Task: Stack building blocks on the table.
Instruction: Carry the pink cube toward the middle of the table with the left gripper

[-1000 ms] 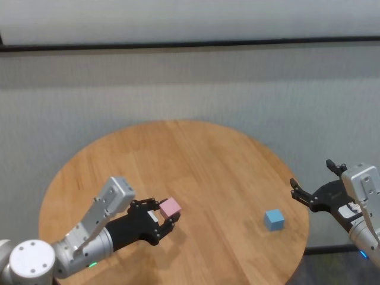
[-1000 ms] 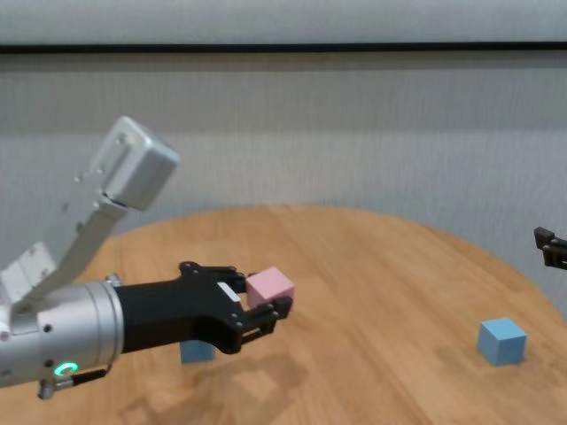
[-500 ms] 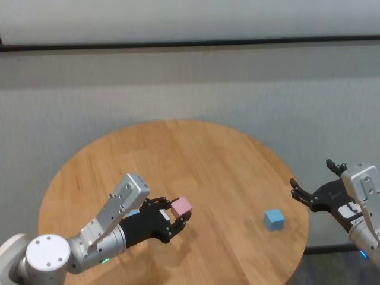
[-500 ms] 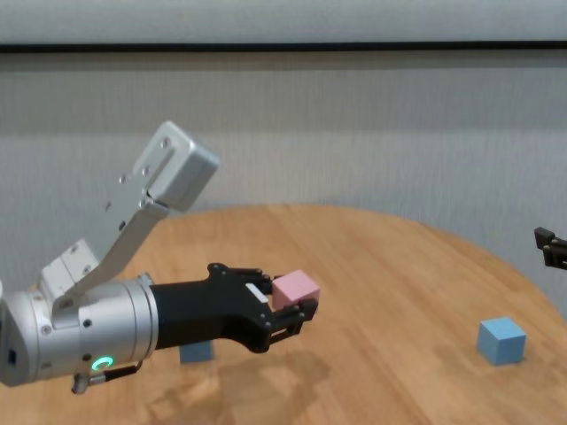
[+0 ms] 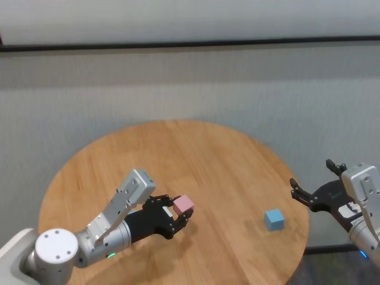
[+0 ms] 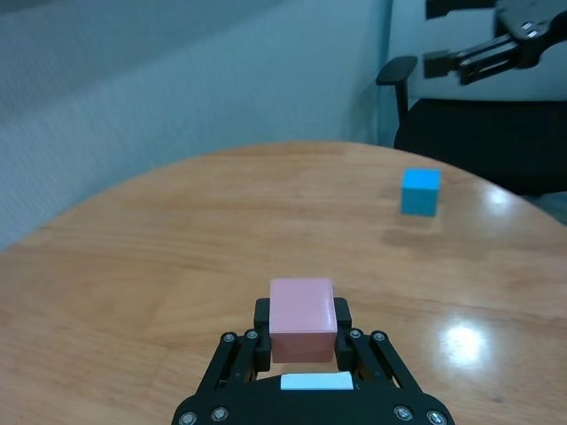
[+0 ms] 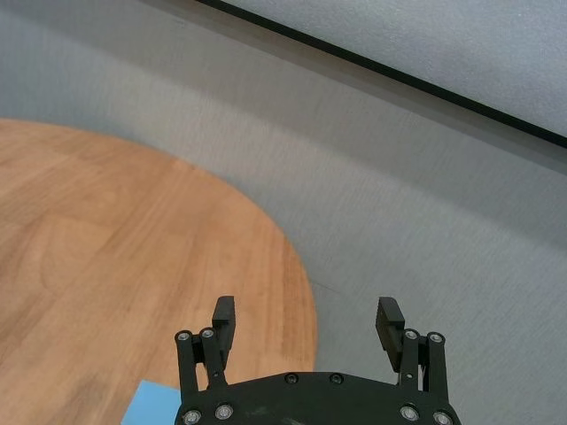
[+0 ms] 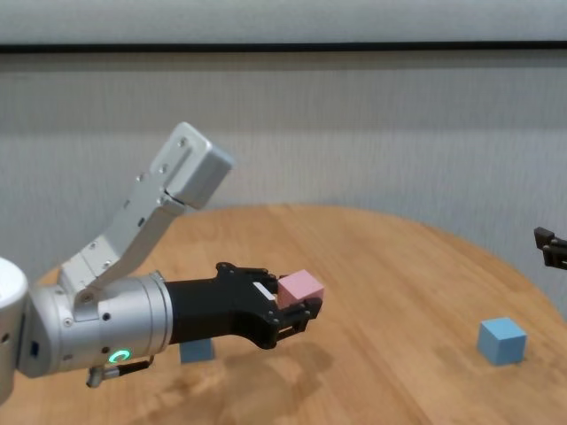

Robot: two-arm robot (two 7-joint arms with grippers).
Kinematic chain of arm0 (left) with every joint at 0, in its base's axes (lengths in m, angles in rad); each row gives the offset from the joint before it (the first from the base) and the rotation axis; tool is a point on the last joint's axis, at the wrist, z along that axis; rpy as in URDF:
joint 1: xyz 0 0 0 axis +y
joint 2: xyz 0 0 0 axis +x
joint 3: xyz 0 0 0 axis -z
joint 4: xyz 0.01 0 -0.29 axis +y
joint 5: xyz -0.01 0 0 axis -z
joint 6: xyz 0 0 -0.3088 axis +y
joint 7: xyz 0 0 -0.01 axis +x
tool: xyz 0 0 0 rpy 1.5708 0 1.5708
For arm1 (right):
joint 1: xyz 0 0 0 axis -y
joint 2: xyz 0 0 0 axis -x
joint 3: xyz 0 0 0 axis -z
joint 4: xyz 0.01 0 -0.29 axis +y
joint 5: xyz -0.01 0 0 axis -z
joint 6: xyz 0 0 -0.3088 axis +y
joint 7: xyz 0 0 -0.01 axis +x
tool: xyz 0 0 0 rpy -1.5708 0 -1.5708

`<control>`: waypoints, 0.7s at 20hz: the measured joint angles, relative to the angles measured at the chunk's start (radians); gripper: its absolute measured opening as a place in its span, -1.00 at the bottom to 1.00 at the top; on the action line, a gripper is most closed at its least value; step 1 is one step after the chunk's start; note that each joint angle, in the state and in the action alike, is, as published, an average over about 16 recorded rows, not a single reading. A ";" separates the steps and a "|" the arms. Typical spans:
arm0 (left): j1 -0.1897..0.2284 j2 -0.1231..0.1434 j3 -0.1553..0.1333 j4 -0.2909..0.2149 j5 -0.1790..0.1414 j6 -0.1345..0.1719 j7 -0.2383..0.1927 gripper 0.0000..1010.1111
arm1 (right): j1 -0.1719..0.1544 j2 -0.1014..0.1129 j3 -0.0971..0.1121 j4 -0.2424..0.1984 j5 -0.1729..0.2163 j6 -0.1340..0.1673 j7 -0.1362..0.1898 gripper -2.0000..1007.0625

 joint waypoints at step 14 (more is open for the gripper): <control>-0.072 -0.061 0.008 0.158 0.039 -0.033 0.008 -0.22 | 0.000 0.000 0.000 0.000 0.000 0.000 0.000 0.99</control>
